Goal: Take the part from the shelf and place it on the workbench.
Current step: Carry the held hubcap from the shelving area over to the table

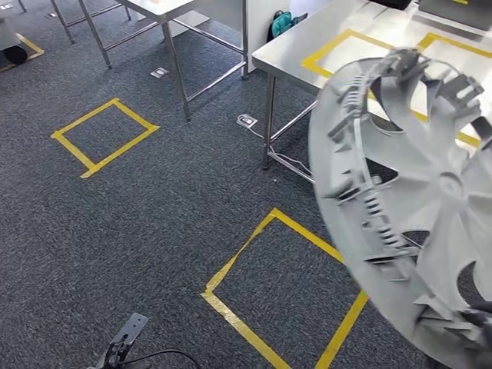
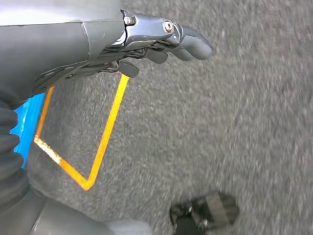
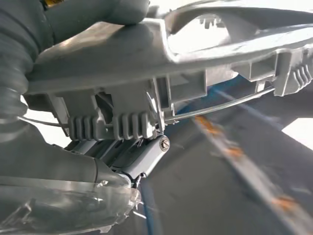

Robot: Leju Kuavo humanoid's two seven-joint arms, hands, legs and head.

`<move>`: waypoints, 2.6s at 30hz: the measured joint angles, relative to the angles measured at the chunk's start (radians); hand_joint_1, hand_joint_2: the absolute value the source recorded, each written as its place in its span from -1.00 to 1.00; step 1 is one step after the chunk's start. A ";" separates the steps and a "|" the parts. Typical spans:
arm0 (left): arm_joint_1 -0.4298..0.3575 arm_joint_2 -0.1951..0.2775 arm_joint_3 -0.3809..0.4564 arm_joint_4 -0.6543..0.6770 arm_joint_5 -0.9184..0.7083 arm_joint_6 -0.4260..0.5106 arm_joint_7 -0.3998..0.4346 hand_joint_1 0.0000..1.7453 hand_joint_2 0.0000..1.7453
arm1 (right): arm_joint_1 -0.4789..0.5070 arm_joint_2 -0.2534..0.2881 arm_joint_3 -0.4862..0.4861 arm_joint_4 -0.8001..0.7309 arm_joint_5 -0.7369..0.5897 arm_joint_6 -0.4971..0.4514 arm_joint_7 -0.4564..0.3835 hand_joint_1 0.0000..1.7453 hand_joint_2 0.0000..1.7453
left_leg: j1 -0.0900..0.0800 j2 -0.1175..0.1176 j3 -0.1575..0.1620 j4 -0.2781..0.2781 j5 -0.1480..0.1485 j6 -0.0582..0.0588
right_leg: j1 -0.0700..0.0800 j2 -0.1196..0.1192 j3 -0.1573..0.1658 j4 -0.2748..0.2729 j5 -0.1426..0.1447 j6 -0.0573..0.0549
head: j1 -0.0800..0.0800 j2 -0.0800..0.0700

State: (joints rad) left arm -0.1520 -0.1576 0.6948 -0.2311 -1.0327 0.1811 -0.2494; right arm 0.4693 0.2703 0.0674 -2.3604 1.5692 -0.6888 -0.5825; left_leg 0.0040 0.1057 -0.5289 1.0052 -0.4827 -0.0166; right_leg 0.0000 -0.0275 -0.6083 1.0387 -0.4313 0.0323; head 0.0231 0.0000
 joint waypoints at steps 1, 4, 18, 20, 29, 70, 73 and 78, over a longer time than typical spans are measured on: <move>-0.005 0.007 0.002 0.000 0.004 -0.012 -0.001 -1.00 1.00 | -0.023 0.006 -0.011 0.021 0.001 0.000 -0.033 1.00 1.00 | 0.003 -0.004 0.002 0.001 -0.003 -0.007 | -0.001 0.012 -0.001 -0.002 0.002 -0.006 | -0.001 0.000; -0.018 0.021 0.004 0.000 0.009 -0.029 -0.004 -1.00 1.00 | -0.070 0.015 -0.029 0.073 0.003 0.000 -0.040 1.00 1.00 | 0.007 -0.073 -0.043 0.097 -0.060 -0.019 | -0.007 0.036 0.001 -0.009 0.007 -0.023 | -0.006 0.000; -0.016 0.025 0.009 0.000 -0.008 -0.021 -0.005 -1.00 1.00 | -0.032 0.044 -0.061 0.109 0.003 0.000 -0.067 1.00 1.00 | 0.014 -0.118 -0.052 0.011 0.032 0.012 | -0.008 0.069 -0.026 0.035 -0.025 0.015 | -0.007 0.000; -0.011 0.021 0.009 0.000 -0.008 -0.012 -0.007 -1.00 1.00 | -0.010 0.046 -0.063 0.090 0.002 -0.001 -0.065 1.00 1.00 | 0.012 -0.113 -0.050 0.010 0.030 0.022 | -0.008 0.044 -0.080 0.149 -0.082 0.020 | -0.002 0.000; -0.004 0.009 0.008 0.000 -0.008 -0.007 -0.009 -1.00 1.00 | 0.027 0.051 -0.068 0.055 0.001 -0.001 -0.064 1.00 1.00 | 0.005 -0.100 -0.025 0.011 0.008 0.006 | -0.003 0.023 -0.011 0.010 -0.001 0.008 | -0.002 0.000; -0.005 -0.010 -0.013 0.000 -0.009 -0.001 -0.006 -1.00 1.00 | 0.062 0.062 -0.100 0.020 0.002 -0.001 -0.064 1.00 1.00 | 0.005 -0.102 -0.173 0.273 -0.093 -0.018 | -0.005 0.038 0.030 -0.005 -0.034 -0.038 | -0.008 0.000; -0.004 -0.010 -0.013 0.000 -0.009 -0.001 -0.005 -1.00 1.00 | 0.065 0.062 -0.101 0.020 0.002 -0.001 -0.064 1.00 1.00 | 0.005 -0.103 -0.181 0.220 -0.001 -0.012 | -0.006 0.046 0.058 -0.005 -0.054 -0.034 | -0.008 0.000; -0.006 -0.011 -0.015 0.000 -0.008 -0.003 -0.003 -1.00 1.00 | 0.065 0.063 -0.102 0.016 0.002 -0.001 -0.062 1.00 1.00 | 0.001 -0.105 -0.093 0.009 0.065 0.011 | 0.001 0.053 0.092 -0.010 -0.088 -0.005 | -0.011 0.000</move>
State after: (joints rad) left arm -0.1577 -0.1687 0.6801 -0.2312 -1.0410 0.1781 -0.2522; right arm 0.5342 0.3329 -0.0349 -2.3447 1.5711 -0.6897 -0.6440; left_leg 0.0051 0.0012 -0.6222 1.0140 -0.4181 -0.0060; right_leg 0.0015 0.0251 -0.5167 1.0291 -0.5190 0.0271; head 0.0123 0.0004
